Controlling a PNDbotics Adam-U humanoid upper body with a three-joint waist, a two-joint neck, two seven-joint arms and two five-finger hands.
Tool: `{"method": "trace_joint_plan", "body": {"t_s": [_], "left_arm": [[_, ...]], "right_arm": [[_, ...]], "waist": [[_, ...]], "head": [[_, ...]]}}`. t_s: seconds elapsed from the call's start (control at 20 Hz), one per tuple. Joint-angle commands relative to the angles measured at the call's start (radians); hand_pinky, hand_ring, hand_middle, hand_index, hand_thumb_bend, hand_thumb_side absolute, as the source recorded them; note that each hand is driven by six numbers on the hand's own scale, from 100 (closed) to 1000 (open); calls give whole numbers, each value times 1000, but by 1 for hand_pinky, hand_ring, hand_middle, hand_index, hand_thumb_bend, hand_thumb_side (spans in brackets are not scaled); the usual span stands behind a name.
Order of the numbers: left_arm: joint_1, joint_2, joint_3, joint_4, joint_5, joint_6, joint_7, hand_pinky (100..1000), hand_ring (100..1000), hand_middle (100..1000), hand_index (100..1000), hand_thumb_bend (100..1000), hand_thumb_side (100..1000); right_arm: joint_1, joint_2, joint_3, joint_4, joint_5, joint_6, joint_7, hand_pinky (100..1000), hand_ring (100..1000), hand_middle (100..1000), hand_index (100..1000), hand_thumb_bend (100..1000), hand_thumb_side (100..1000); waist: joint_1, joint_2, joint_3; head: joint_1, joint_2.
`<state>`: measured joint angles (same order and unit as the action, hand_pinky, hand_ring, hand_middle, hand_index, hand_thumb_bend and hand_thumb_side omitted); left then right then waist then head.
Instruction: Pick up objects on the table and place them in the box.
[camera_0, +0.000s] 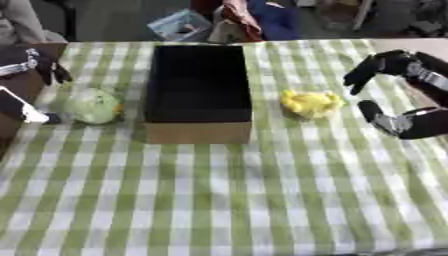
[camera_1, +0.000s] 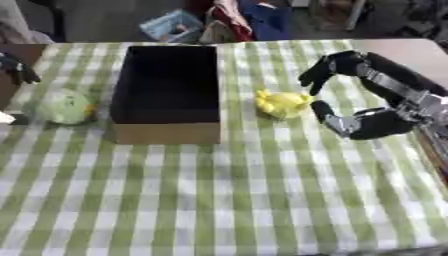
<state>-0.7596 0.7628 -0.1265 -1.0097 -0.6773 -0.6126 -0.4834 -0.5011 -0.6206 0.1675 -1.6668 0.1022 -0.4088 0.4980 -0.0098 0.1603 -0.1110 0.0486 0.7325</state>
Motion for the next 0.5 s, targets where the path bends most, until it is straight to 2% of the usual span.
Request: {"method": "trace_joint_plan", "body": {"t_s": [0.05,0.5], "left_arm": [[-28,7,2,12,-36,-21,13,710,599,621,775,597,250],[-41,-37,-2,40,-110,-10,126,700,585,609,765,582,178]], "right_arm": [[-19,-16,-3,-5,-12,-1,5,747,624,669,801,100,323],[-25,-11,0,-2,-16,-2,11,746,623,668,801,100,331]], "waist": [[2,-13,-5],[3,-5,-24]], "head": [[7,-4],[15,-7]]}}
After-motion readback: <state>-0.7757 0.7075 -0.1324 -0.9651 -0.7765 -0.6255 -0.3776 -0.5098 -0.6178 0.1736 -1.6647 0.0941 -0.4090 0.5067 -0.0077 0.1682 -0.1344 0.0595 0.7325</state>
